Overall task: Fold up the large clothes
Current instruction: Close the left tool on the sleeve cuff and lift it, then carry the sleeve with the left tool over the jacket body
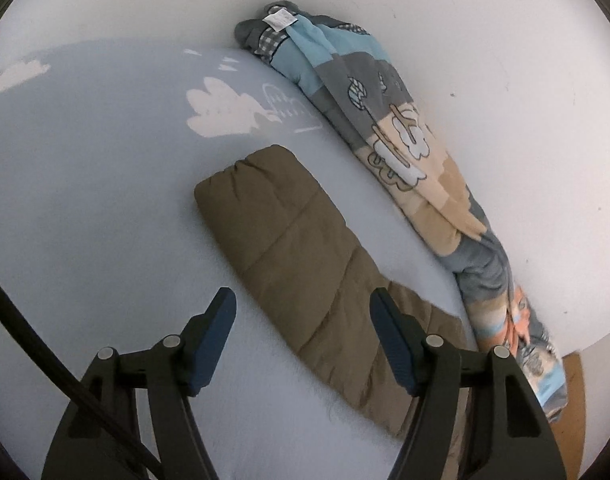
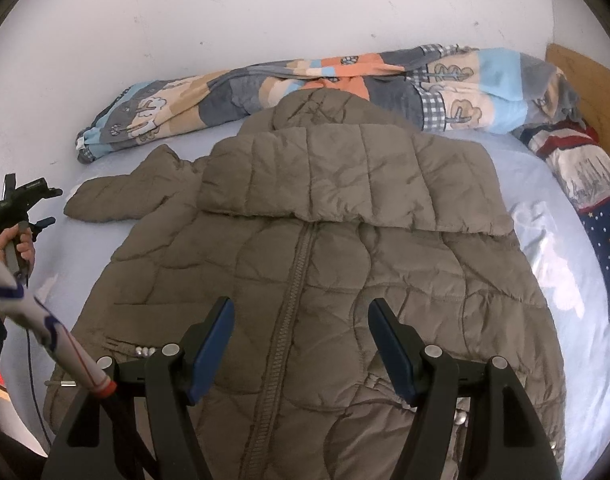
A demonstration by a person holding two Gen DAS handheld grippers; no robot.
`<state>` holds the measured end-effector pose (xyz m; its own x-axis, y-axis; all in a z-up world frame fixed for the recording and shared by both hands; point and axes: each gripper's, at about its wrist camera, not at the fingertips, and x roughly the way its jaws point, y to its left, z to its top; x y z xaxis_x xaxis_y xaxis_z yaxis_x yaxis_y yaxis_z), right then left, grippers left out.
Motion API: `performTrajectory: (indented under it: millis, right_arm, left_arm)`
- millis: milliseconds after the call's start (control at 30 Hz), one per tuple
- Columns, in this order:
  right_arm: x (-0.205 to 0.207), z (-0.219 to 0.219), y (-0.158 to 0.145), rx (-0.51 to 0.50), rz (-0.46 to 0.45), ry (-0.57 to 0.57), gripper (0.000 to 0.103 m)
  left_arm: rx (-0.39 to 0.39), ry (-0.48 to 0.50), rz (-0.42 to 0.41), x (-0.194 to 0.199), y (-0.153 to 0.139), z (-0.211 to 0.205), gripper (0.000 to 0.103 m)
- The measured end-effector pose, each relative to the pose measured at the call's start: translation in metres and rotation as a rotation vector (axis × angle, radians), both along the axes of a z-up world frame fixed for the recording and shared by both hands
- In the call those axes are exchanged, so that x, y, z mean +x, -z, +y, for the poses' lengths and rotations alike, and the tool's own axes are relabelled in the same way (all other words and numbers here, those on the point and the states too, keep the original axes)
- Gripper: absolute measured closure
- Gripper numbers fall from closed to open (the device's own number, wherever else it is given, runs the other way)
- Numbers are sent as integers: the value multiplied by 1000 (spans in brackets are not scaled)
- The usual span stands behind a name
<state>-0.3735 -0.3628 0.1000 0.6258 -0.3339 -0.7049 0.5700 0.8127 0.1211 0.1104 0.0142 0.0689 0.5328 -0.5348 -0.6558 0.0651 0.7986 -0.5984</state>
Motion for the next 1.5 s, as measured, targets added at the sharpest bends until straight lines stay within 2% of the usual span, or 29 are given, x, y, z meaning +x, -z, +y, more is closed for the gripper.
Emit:
performTrajectory:
  millis: [200, 300, 367, 433, 500, 533, 567, 600, 700, 900, 1167, 1333, 1500]
  right_arm:
    - [0, -6, 3, 5, 2, 3, 29]
    - [-1, -8, 4, 4, 1, 3, 29]
    - [-1, -9, 4, 1, 3, 7, 29]
    - [-2, -10, 5, 6, -2, 10, 29]
    - [-2, -11, 6, 5, 1, 14, 29]
    - [-2, -11, 6, 3, 1, 17, 29]
    - [-2, -12, 6, 3, 0, 20, 29]
    - [-3, -13, 6, 5, -3, 25, 29]
    - [-7, -17, 3, 12, -18, 45, 29]
    - [-21, -28, -8, 40, -57, 106, 29]
    - [-45, -38, -32, 23, -123, 174, 29]
    - [-72, -52, -45, 10, -160, 236, 29]
    - [-102, -69, -57, -8, -192, 303, 29]
  left_arm:
    - [2, -34, 36, 21, 33, -3, 34]
    - [-4, -47, 26, 33, 41, -5, 34]
    - [-49, -70, 20, 45, 47, -5, 34]
    - [-99, -91, 48, 55, 56, -5, 35]
    - [-83, -129, 34, 57, 55, -8, 54]
    - [-71, -133, 30, 57, 53, -10, 80]
    - [-66, -129, 22, 57, 48, -12, 86]
    - [-63, -131, 7, 54, 43, -12, 86]
    - [-52, -119, -65, 43, 13, -17, 88]
    - [-16, -37, -221, 6, -71, -45, 89]
    - [8, 147, -421, -79, -196, -123, 89]
    - [0, 289, -484, -141, -241, -188, 89]
    - [-5, 413, -497, -197, -256, -251, 89]
